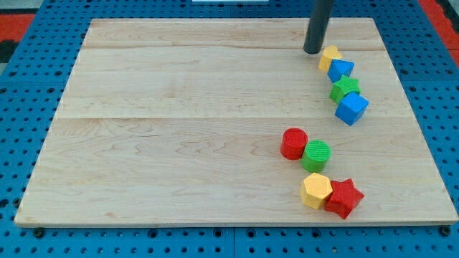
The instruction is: Move the red circle below the cube
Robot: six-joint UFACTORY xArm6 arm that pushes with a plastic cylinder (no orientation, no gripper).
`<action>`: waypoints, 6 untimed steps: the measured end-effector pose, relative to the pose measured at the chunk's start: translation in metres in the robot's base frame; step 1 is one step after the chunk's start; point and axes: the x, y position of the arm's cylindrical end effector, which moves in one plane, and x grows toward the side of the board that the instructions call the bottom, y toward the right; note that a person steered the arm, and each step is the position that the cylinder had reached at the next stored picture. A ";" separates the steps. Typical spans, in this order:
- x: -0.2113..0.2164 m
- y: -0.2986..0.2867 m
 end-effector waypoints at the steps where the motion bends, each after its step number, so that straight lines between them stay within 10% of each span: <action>1: -0.006 -0.050; 4: 0.243 -0.213; 6: 0.262 -0.088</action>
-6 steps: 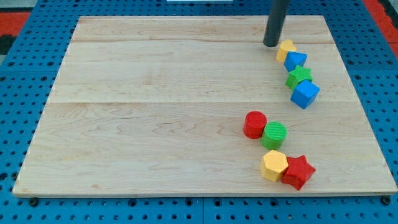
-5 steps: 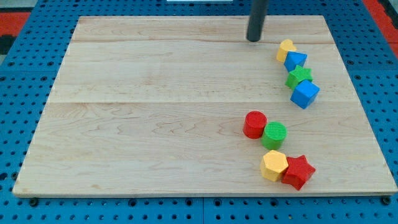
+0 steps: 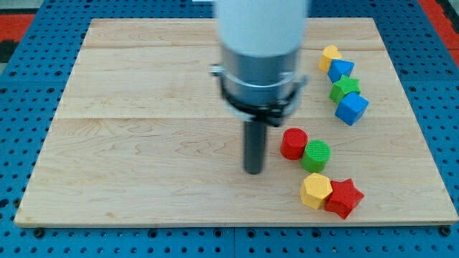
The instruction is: Move the red circle below the cube
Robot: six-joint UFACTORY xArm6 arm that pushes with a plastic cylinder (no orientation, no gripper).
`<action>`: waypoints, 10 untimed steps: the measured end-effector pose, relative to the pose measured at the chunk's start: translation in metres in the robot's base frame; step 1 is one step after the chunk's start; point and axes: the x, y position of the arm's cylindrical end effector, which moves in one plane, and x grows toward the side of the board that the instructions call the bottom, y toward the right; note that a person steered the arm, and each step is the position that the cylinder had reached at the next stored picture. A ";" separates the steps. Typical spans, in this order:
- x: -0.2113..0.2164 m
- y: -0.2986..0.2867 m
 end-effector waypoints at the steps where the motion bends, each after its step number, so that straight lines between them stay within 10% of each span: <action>1: -0.002 0.032; 5: -0.069 -0.014; 10: -0.067 0.084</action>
